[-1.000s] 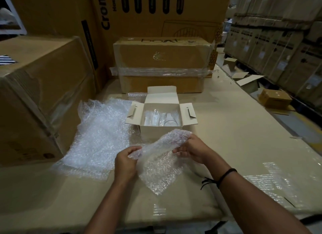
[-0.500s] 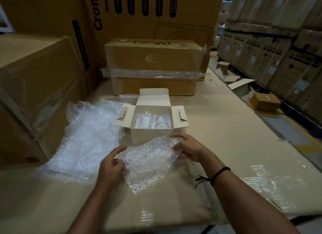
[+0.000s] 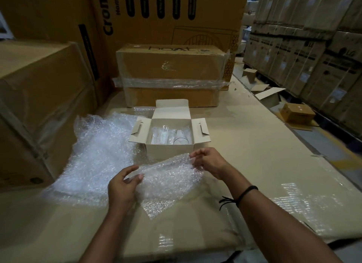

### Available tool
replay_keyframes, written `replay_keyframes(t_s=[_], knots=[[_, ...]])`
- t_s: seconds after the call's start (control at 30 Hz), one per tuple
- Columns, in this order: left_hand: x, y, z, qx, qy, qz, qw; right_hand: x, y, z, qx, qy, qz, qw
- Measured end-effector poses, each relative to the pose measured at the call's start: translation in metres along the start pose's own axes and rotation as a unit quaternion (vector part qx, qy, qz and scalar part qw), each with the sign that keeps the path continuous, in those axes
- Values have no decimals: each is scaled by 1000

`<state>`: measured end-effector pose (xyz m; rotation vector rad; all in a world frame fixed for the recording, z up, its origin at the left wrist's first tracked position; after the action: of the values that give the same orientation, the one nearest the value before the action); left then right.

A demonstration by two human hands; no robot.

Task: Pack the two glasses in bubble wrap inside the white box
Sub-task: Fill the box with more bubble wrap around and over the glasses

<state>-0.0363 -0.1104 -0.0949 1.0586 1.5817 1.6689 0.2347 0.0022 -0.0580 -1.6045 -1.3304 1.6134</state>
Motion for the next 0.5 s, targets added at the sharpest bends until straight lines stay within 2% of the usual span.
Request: replay_keyframes(t_s=[0.1,0.17,0.23,0.3,0.4,0.5], knots=[[-1,5,4,49,-21,2,999,-1,-5,1,-48,38,-33,998],[-4,10,9,134,-85,22,987,2,-7,1,-93,67,-44,992],[-5,12,11,309,-147,78,936,6,-6,0,-151,90,-43,983],[-8,19,11,441,-150,147,872,9,-3,2,-198,76,-24,977],[-12,22,13,479,-137,142,856,11,2,9,-280,56,-22,958],[-11,16,14,531,-142,96,830,12,1,10,-335,129,-55,932]])
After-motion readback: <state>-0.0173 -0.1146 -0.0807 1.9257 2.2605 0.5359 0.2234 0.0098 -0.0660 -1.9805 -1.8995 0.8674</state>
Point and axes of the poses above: each hand's wrist, its own x-axis towards the middle knuckle, its own z-axis out of the palm, y = z × x, the point moved 4 cm from there along x, towards the middle knuckle, and after that the axes turned 11 degrees about z, right-handed, at the moved point
